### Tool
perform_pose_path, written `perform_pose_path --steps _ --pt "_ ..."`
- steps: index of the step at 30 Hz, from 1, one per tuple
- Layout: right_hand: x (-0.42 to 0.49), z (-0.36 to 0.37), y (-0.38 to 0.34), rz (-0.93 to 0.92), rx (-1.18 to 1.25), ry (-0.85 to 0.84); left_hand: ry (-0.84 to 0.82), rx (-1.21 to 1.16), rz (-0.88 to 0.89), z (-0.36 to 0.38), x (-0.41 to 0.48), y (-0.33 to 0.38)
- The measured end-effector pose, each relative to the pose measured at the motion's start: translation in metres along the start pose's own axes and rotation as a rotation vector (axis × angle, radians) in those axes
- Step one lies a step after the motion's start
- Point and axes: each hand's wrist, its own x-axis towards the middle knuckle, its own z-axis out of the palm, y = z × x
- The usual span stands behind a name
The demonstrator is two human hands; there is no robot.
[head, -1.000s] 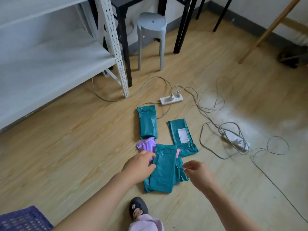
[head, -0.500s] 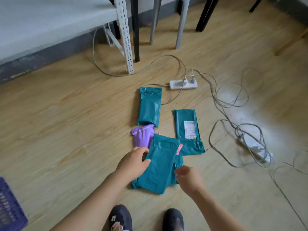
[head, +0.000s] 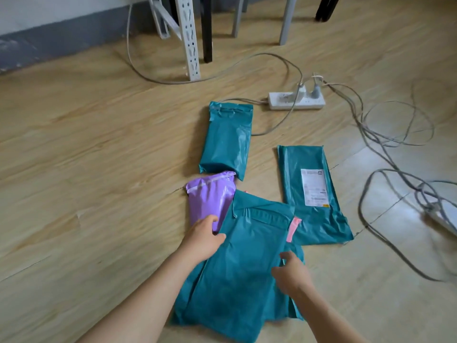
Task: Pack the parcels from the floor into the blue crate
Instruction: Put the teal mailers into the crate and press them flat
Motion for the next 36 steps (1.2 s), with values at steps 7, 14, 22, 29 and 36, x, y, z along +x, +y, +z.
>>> perform_pose_path --steps 7,14,22,29,36 --pt "0.040 0.015 0.004 0.144 0.501 -0.025 -0.187 -0.181 -0.197 0.035 0.038 -0.023" --pt "0.030 0.009 -0.017 0.115 0.582 -0.061 -0.054 -0.414 -0.172 0.026 0.038 -0.014" --pt "0.006 -0.014 -0.075 -0.038 0.599 -0.087 0.052 -0.636 -0.105 -0.029 0.014 0.009" --pt "-0.096 -0.067 -0.132 -0.047 0.613 -0.108 0.137 -0.632 -0.084 -0.123 -0.080 0.057" --pt "-0.255 -0.138 -0.207 -0.162 0.696 -0.434 0.345 -0.271 0.005 -0.210 -0.200 0.108"
